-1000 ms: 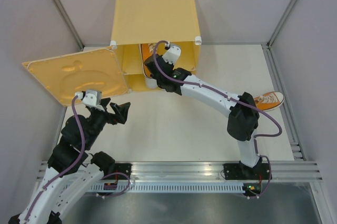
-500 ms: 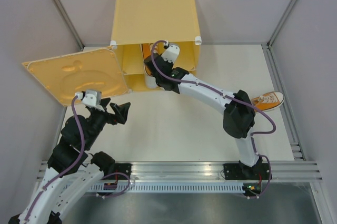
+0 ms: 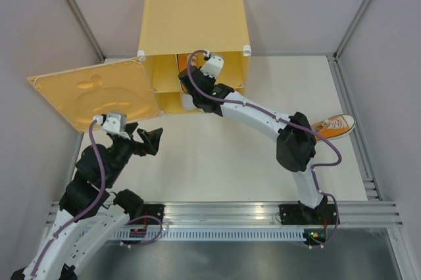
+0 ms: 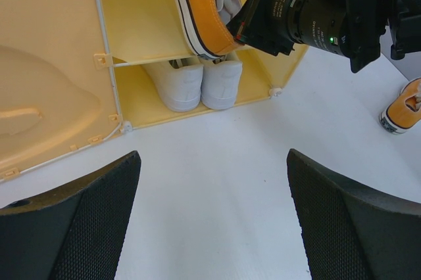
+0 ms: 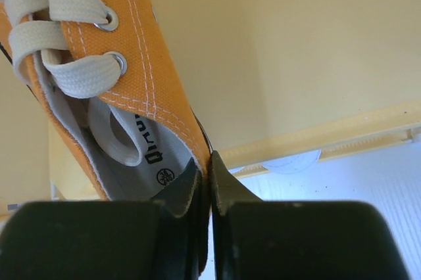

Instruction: Place and organize the shoes in the shoe cabinet

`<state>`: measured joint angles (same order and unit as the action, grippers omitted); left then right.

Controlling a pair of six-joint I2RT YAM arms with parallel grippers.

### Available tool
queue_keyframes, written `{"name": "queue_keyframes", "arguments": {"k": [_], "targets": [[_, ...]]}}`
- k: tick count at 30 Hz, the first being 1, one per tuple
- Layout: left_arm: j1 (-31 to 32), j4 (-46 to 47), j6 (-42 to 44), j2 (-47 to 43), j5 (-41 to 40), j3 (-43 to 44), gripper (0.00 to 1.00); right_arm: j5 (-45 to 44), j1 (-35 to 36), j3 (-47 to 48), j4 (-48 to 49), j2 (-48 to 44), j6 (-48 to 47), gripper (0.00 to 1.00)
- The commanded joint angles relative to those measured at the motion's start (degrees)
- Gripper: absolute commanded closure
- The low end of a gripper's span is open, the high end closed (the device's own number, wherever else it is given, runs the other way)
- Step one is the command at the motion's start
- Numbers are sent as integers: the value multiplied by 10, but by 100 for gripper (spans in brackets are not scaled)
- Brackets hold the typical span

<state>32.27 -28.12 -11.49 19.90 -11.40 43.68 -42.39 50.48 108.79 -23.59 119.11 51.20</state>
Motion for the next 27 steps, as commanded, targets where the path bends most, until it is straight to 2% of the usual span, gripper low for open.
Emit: {"name": "queue_keyframes", "arguments": {"k": [1, 4, 8, 21, 27], "targets": [[2, 18, 17, -5, 11, -1, 6, -33, -11, 41, 79, 2, 5, 92], [2, 18, 17, -7, 11, -2, 6, -32, -13, 41, 82, 2, 5, 74], [2, 18, 18, -8, 11, -2, 5, -30, -14, 42, 82, 2, 0, 57], [2, 18, 17, -12, 11, -2, 5, -1, -21, 36, 89, -26, -9, 42], [2, 19, 17, -13, 12, -2, 5, 6, -21, -22, 145, -73, -22, 31]]}}
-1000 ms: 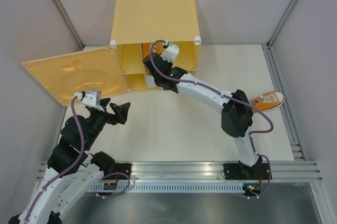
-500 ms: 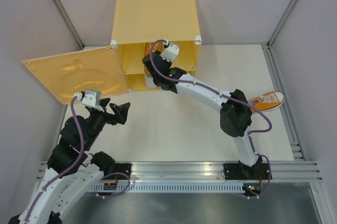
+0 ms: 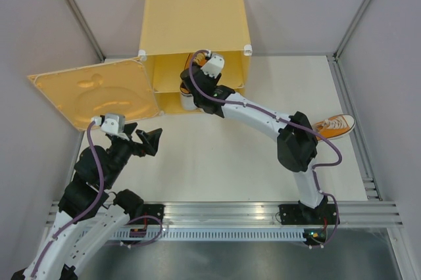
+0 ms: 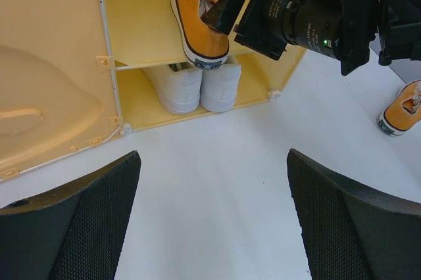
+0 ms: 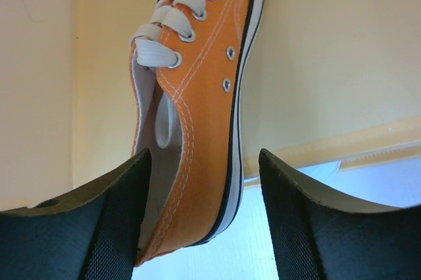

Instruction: Place and organize the shoes in the shoe cabinet

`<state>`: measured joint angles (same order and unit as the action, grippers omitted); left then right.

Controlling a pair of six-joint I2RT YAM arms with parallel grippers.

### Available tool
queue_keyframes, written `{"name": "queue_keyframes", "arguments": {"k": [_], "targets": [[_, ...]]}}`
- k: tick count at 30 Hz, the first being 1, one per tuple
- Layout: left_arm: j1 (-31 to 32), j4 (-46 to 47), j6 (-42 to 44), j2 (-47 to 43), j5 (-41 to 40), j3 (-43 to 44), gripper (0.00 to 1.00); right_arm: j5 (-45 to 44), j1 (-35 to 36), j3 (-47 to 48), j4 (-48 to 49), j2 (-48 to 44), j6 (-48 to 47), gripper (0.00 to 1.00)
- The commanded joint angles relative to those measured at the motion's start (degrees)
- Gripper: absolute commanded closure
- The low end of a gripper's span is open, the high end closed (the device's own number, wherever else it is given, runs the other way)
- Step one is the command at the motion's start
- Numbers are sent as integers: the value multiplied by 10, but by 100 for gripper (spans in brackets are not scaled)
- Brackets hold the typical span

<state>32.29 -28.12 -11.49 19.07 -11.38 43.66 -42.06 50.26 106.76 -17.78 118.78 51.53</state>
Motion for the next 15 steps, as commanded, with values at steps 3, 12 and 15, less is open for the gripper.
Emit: {"name": "queue_keyframes", "arguments": {"k": [3, 12, 15], "targets": [[3, 18, 17, -4, 12, -2, 5, 15, -17, -25, 119, -86, -39, 27], [3, 18, 17, -3, 11, -2, 5, 21, -19, -118, 229, -121, -46, 20], [3, 18, 17, -3, 11, -2, 5, 42, -26, -132, 243, -121, -46, 18]]}}
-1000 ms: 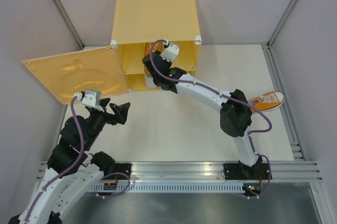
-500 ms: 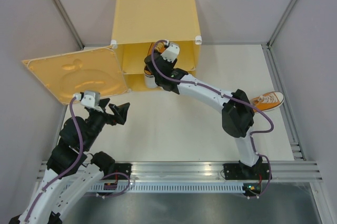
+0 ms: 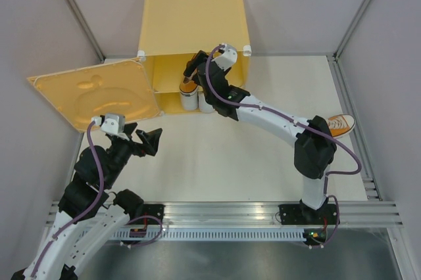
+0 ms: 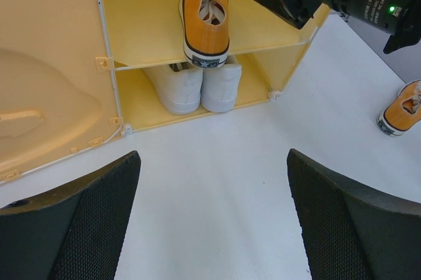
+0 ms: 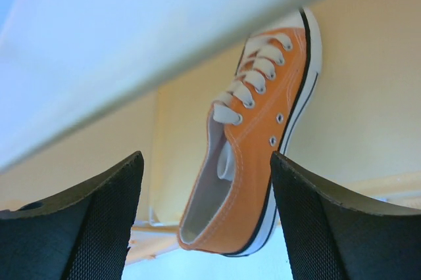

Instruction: Place and organize the shoes in the shoe cabinet

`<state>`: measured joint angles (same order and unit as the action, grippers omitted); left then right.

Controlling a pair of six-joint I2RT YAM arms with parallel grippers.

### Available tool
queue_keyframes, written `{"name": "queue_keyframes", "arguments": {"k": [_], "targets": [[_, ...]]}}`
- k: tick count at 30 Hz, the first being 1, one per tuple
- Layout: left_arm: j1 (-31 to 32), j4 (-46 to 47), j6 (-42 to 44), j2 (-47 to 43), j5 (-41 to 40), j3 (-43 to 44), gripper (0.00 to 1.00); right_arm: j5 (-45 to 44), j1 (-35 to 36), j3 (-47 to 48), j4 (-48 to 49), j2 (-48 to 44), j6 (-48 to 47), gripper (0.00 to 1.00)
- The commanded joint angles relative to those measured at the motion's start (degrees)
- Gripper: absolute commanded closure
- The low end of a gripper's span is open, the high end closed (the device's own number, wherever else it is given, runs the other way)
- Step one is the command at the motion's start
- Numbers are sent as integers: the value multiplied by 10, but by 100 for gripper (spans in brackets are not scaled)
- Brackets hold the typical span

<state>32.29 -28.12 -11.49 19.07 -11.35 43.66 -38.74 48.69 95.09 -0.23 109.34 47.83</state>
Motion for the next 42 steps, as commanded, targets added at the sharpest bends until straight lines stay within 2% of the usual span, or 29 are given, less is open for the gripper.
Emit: {"name": "queue_keyframes", "arguments": {"k": [1, 5, 8, 11, 12, 15, 18, 23, 26, 34, 39, 42], "targets": [[3, 18, 17, -3, 11, -2, 5, 12, -10, -20, 73, -28, -8, 18], [3, 18, 17, -3, 12, -2, 5, 38, -12, -46, 91, -45, -12, 19], [3, 19, 17, -3, 12, -2, 5, 46, -11, -68, 92, -61, -9, 26], [3, 19, 17, -2, 13, -2, 5, 13, -11, -101, 90, -78, -5, 46], [3, 19, 17, -1, 13, -2, 5, -11, -11, -117, 88, -82, 1, 59], [3, 18, 17, -1, 13, -2, 5, -38, -10, -138, 89, -85, 8, 75], [3, 19, 17, -1, 14, -1, 5, -55, -11, -148, 96, -78, 19, 82], [4, 19, 17, 2, 14, -2, 5, -88, -14, -160, 119, -63, 57, 86], [5, 19, 17, 2, 13, -2, 5, -87, -24, -190, 165, -60, 93, 86], [8, 20, 17, 5, 13, -2, 5, -28, -49, -197, 234, -8, 162, 87], [9, 19, 17, 5, 13, -2, 5, -18, -55, -195, 264, 12, 200, 81], [11, 19, 17, 4, 14, -2, 5, -12, -57, -180, 276, 30, 205, 81]]}}
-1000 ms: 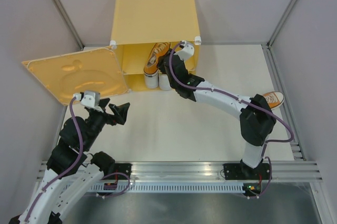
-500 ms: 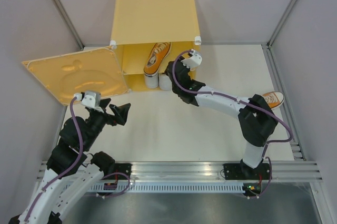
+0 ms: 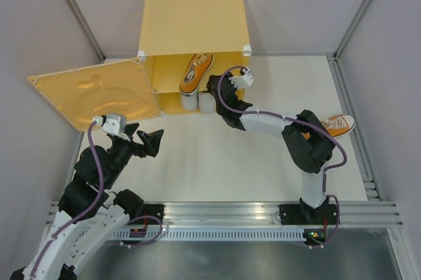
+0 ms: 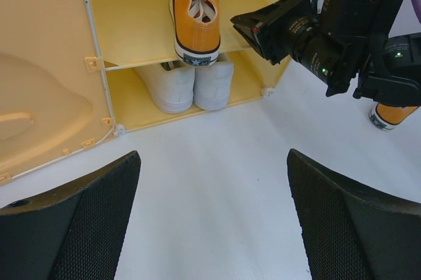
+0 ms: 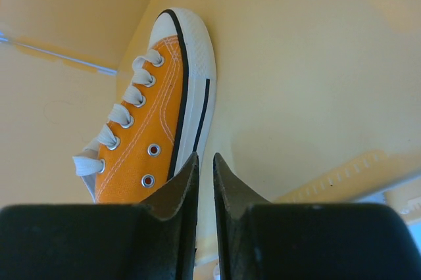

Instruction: Place and organize the shoes in the shoe cabinet

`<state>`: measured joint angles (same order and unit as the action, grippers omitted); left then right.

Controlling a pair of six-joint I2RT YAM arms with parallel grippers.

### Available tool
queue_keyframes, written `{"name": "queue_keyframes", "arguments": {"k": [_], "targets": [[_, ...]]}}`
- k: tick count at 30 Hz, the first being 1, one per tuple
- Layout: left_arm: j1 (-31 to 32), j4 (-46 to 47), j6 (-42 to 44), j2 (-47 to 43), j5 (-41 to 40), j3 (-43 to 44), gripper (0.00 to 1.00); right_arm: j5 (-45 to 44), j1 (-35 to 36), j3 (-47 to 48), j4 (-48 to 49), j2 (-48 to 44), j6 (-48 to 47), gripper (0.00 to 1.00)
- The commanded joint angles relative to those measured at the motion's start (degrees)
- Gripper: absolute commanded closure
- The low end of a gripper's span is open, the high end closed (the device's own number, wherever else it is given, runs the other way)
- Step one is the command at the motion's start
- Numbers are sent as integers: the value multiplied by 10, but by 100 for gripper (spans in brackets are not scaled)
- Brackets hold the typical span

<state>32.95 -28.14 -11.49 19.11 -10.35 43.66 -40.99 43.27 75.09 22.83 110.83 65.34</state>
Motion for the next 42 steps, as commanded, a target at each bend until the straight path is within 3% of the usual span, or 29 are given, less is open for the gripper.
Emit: {"name": "queue_keyframes", "arguments": {"k": [1, 19, 32, 42], "targets": [[4, 19, 17, 3, 5, -2, 5, 13, -3, 25, 42, 24, 29, 81], [19, 19, 18, -8, 0, -2, 5, 38, -19, 142, 3, 117, 47, 75], [28, 19, 18, -13, 2, -2, 5, 62, -27, 227, -24, 164, 35, 54], [33, 19, 18, -16, 2, -2, 5, 63, -32, 214, -38, 149, 52, 55]]}}
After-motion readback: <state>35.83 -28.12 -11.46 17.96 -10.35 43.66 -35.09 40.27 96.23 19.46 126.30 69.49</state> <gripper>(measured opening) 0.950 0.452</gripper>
